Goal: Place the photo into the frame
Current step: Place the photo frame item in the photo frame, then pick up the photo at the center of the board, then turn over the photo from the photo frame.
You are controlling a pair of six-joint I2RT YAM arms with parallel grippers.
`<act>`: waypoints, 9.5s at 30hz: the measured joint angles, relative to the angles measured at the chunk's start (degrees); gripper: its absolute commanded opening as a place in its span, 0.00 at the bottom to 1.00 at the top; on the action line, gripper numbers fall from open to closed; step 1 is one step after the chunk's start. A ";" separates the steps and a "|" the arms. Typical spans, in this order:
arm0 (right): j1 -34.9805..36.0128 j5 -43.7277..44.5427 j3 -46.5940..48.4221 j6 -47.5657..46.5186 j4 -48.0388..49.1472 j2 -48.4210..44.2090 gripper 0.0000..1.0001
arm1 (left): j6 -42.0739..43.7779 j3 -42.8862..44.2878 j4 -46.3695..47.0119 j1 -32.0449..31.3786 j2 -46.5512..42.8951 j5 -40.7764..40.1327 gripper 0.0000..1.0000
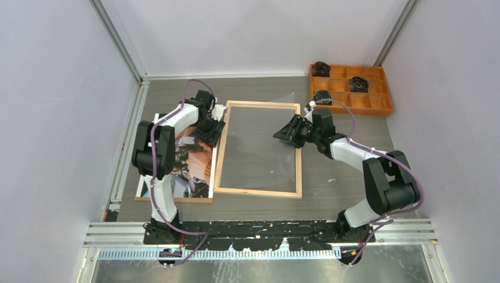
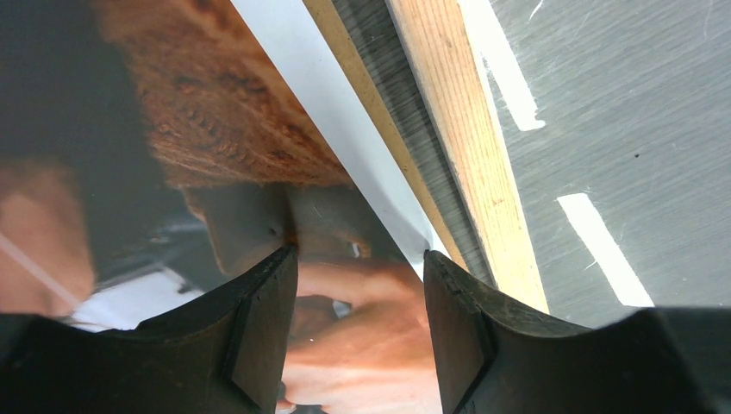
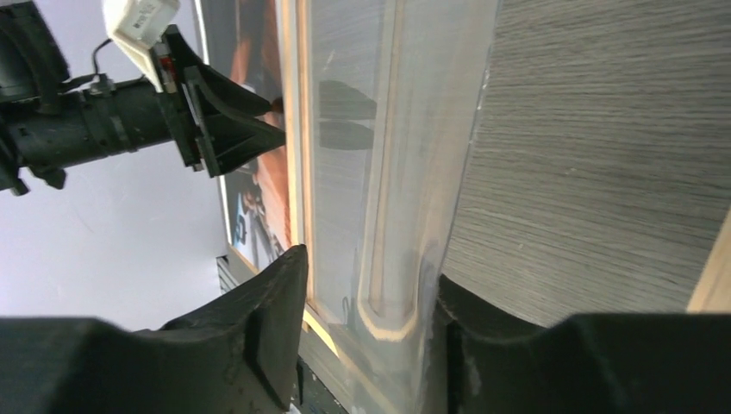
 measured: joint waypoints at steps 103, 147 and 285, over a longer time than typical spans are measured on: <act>25.79 34.97 41.51 -6.56 -27.23 18.12 0.95 | 1.36 7.85 -5.75 13.38 -10.03 -4.35 0.60; 34.69 43.63 73.40 3.52 -35.26 52.39 0.86 | 7.30 -9.94 7.82 24.76 -5.84 -17.73 0.58; 18.99 42.45 49.99 16.52 -50.51 18.69 0.01 | 5.88 -2.71 -8.15 20.87 -19.06 -5.75 0.83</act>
